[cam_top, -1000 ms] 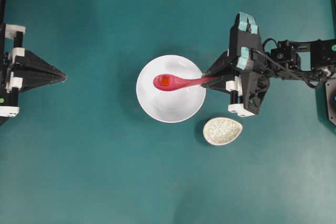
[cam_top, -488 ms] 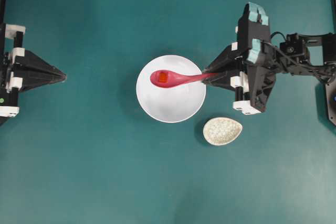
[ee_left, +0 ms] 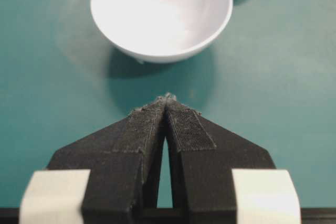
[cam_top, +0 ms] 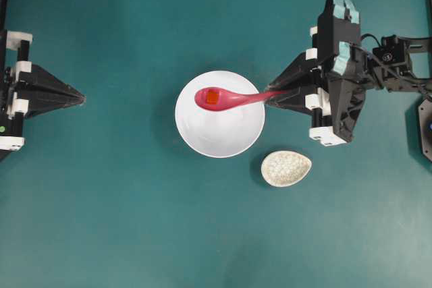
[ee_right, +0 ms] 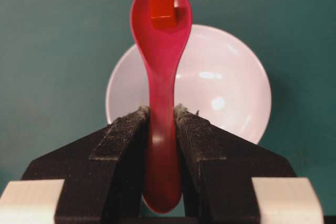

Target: Grip the spoon and scoop the red block from the bowl with right arm.

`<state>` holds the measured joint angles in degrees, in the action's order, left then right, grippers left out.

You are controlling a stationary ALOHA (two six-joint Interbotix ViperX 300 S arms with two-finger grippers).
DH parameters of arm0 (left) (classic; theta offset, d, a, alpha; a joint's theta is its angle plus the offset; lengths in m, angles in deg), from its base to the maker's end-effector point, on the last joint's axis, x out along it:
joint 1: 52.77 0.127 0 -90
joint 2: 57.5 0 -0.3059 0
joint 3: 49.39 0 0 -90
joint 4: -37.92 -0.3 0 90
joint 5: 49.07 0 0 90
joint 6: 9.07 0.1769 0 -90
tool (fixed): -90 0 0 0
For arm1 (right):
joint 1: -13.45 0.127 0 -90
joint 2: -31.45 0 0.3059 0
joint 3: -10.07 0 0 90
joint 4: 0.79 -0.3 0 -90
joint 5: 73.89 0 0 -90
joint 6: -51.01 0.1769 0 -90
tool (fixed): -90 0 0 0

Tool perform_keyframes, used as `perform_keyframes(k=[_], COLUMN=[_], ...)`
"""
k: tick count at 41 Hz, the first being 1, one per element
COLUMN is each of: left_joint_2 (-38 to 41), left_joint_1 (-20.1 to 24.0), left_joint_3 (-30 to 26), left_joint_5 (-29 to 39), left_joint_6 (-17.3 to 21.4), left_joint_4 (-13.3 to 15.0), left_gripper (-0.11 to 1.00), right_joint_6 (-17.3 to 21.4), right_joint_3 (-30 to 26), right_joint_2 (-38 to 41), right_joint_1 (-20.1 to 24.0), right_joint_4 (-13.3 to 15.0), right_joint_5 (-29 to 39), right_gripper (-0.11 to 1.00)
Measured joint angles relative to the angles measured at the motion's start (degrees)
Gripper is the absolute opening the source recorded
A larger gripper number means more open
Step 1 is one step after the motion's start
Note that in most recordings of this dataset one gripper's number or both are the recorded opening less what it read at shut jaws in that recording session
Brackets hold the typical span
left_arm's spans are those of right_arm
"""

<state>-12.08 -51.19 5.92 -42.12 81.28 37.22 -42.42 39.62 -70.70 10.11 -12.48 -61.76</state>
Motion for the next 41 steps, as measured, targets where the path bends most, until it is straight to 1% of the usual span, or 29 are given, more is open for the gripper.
perform_keyframes(k=[41], left_joint_2=[-1.2], left_joint_1=[-0.5], left_joint_3=[0.0], left_joint_5=[1.3], left_joint_6=[0.3], left_joint_4=[0.0], left_gripper=[-0.01], right_joint_6=[-0.1], right_joint_3=[0.0], right_joint_2=[0.0], right_joint_1=[0.0], right_joint_4=[0.1], right_joint_5=[0.0], right_gripper=[0.24])
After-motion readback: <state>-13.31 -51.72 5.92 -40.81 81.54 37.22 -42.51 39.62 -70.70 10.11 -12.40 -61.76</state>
